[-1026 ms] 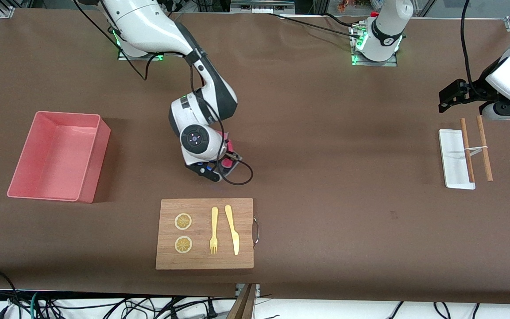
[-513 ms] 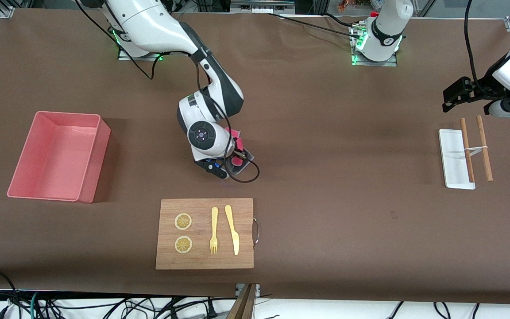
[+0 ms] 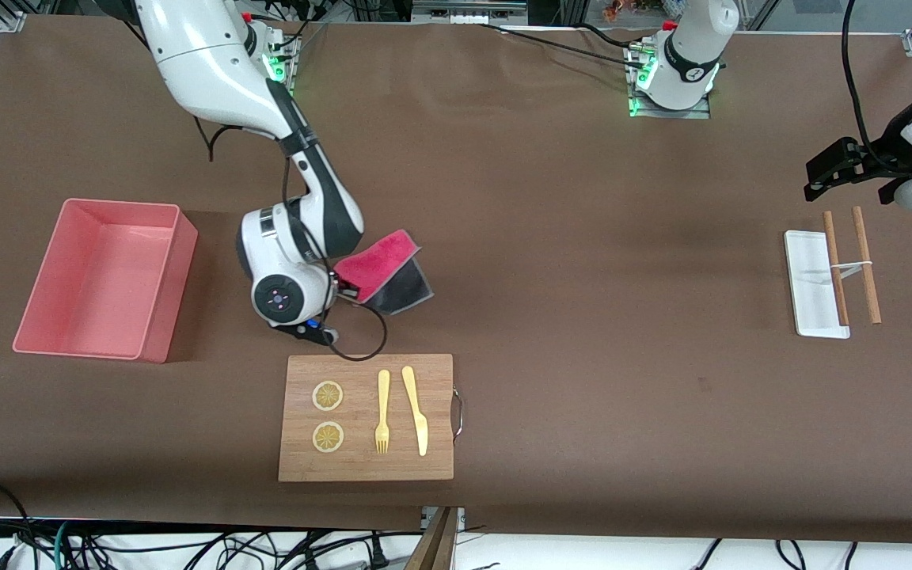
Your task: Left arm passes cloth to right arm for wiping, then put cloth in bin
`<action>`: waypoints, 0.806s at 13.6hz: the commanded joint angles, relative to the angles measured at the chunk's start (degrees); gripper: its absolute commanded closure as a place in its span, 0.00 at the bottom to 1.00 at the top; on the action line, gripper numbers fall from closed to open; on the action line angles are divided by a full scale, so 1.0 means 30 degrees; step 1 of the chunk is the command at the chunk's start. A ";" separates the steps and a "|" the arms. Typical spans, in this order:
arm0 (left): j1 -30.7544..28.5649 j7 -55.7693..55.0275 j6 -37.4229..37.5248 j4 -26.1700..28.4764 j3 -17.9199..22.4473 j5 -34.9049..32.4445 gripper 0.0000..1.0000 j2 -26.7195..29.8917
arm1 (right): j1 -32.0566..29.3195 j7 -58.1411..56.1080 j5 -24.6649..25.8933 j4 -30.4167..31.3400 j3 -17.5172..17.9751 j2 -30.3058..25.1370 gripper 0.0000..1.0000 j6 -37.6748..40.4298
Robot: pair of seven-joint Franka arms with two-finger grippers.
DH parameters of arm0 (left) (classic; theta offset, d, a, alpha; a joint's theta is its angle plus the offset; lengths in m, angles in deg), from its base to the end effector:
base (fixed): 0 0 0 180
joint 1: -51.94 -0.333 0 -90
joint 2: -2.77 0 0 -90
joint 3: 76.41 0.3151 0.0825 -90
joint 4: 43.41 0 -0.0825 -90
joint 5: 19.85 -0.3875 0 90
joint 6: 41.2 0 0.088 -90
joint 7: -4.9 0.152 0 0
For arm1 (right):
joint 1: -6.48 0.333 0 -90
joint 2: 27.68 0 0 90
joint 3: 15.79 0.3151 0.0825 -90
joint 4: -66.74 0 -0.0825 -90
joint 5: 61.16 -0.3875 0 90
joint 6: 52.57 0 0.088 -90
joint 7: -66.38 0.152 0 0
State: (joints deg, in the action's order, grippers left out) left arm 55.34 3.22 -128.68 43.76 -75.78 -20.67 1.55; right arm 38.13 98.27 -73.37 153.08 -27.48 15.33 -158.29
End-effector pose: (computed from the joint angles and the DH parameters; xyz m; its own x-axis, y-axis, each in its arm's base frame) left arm 0.5592 -0.0249 0.5863 0.9997 -0.0184 -0.0154 -0.0186 -0.9997 -0.0150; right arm 0.5979 0.2562 0.1577 0.8936 -0.2915 -0.3412 -0.2427 -0.9534 0.1790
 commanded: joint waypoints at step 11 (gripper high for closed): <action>-0.0080 0.0385 0.0480 -0.0463 0.0027 -0.0166 0.00 -0.0265 | -0.1407 -0.6759 0.0815 -0.0184 -0.3567 -0.4048 1.00 0.4942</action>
State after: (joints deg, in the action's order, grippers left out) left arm 55.24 3.22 -128.36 43.75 -75.75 -20.68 1.14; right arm 33.76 78.94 -72.38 151.22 -36.32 9.59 -147.11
